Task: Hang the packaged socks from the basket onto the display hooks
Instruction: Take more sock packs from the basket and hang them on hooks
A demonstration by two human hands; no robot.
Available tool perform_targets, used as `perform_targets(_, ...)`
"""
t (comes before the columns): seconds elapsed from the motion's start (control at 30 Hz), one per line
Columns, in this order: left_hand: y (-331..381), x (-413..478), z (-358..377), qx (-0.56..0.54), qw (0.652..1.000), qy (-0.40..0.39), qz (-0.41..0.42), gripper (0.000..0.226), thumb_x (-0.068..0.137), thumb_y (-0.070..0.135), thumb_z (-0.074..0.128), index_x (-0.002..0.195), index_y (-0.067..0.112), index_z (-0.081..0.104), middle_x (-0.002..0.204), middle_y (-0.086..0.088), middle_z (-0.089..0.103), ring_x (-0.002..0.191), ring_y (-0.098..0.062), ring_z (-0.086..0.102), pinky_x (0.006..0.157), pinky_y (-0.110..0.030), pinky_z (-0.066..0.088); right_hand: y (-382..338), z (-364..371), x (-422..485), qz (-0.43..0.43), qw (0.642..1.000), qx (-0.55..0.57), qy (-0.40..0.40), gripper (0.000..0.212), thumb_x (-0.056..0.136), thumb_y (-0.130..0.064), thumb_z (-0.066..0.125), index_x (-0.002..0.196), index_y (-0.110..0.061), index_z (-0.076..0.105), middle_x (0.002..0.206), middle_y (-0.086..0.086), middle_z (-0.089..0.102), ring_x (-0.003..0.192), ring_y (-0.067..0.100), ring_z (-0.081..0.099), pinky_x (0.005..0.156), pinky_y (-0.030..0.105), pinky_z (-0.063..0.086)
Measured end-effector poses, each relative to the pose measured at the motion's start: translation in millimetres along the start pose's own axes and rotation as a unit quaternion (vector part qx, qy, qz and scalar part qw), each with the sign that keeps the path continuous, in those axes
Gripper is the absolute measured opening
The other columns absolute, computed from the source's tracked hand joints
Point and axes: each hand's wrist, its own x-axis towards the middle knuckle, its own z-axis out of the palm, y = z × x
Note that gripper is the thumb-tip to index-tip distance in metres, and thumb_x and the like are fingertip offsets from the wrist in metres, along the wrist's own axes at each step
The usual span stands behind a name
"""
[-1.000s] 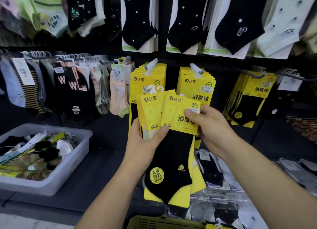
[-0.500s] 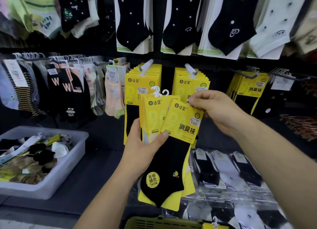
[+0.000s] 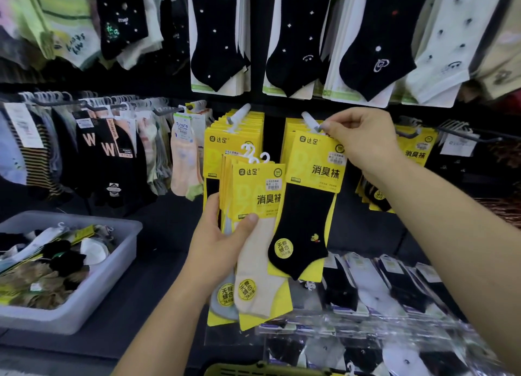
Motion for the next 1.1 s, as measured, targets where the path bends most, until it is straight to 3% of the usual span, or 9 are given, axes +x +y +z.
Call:
perform_targets(0.13,2,0,-7,0.02,1.0,-0.007,0.005,0.031,0.097,0.022,0.077,0.12,0.036,0.063,0.108,0.021,0.079,0.1,0.002,0.075,0.074,-0.014,0.059,3,9,5,-0.035,0.996,-0.079,0.004,0.019,0.091,-0.023,0.071,0.073,-0.03,0.072,0.073,-0.009,0.069,0.057,-0.006,0.056,0.051,0.006,0.043)
perform_targets(0.33,6,-2,-11,0.005,1.0,0.008,0.0,0.033,0.097,0.023,0.077,0.124,0.034,0.063,0.114,0.016,0.079,0.105,-0.005,0.076,0.08,-0.025,0.063,5,11,2,-0.073,0.984,-0.16,0.002,0.02,0.097,-0.021,0.062,0.084,-0.034,0.068,0.081,-0.02,0.064,0.068,-0.011,0.058,0.056,0.0,0.039)
perform_targets(0.4,6,-3,-8,-0.02,1.0,0.014,-0.001,0.032,0.096,0.021,0.077,0.124,0.029,0.063,0.113,0.013,0.079,0.104,-0.007,0.077,0.077,-0.021,0.062,7,12,-4,-0.089,0.98,-0.18,0.013,0.014,0.097,-0.019,0.06,0.096,-0.027,0.072,0.085,-0.017,0.064,0.079,-0.005,0.062,0.068,0.006,0.046)
perform_targets(0.5,8,-5,-3,-0.04,0.999,0.018,-0.001,0.029,0.096,0.02,0.077,0.122,0.027,0.064,0.111,0.012,0.08,0.102,-0.007,0.077,0.075,-0.018,0.06,12,12,-19,-0.115,0.968,-0.213,0.064,0.018,0.094,-0.019,0.059,0.107,-0.022,0.07,0.096,-0.01,0.062,0.102,0.017,0.054,0.088,0.036,0.05)
perform_targets(0.63,8,-6,1,-0.055,0.998,0.009,-0.007,0.027,0.097,0.021,0.076,0.12,0.029,0.064,0.113,0.009,0.079,0.105,-0.011,0.077,0.079,-0.022,0.062,12,16,-52,-0.08,0.987,-0.114,0.077,0.007,0.092,-0.022,0.061,0.09,-0.029,0.061,0.085,-0.01,0.061,0.086,0.008,0.057,0.075,0.025,0.049)
perform_targets(0.7,8,-6,3,-0.067,0.998,0.001,-0.01,0.027,0.097,0.023,0.077,0.12,0.031,0.064,0.114,0.008,0.079,0.107,-0.013,0.077,0.081,-0.027,0.064,10,23,-70,-0.031,0.998,-0.057,0.016,0.01,0.09,-0.034,0.067,0.083,-0.031,0.061,0.077,-0.012,0.06,0.07,-0.001,0.054,0.063,0.014,0.043)
perform_targets(0.8,10,-8,9,-0.078,0.997,-0.004,-0.006,0.035,0.091,0.033,0.082,0.121,0.033,0.064,0.118,0.006,0.079,0.11,-0.015,0.077,0.087,-0.036,0.065,8,36,-92,0.041,0.995,-0.022,-0.087,0.035,0.075,-0.056,0.076,0.083,-0.023,0.065,0.072,-0.011,0.062,0.062,-0.002,0.053,0.059,0.017,0.044)
perform_targets(0.97,9,-11,15,-0.096,0.995,-0.007,-0.001,0.057,0.072,0.05,0.085,0.122,0.034,0.062,0.117,0.008,0.079,0.109,-0.014,0.077,0.083,-0.033,0.065,11,43,-105,0.116,0.985,0.05,-0.113,0.033,0.077,-0.036,0.084,0.089,-0.01,0.067,0.073,0.002,0.073,0.067,0.015,0.068,0.065,0.035,0.055)
perform_targets(1.1,8,-8,15,-0.112,0.993,0.006,-0.021,0.052,0.079,0.044,0.091,0.121,0.029,0.063,0.112,0.01,0.08,0.105,-0.012,0.078,0.077,-0.024,0.063,18,37,-106,0.172,0.965,0.151,-0.127,0.02,0.086,-0.024,0.077,0.096,-0.008,0.068,0.088,0.007,0.078,0.08,0.019,0.075,0.063,0.027,0.054)
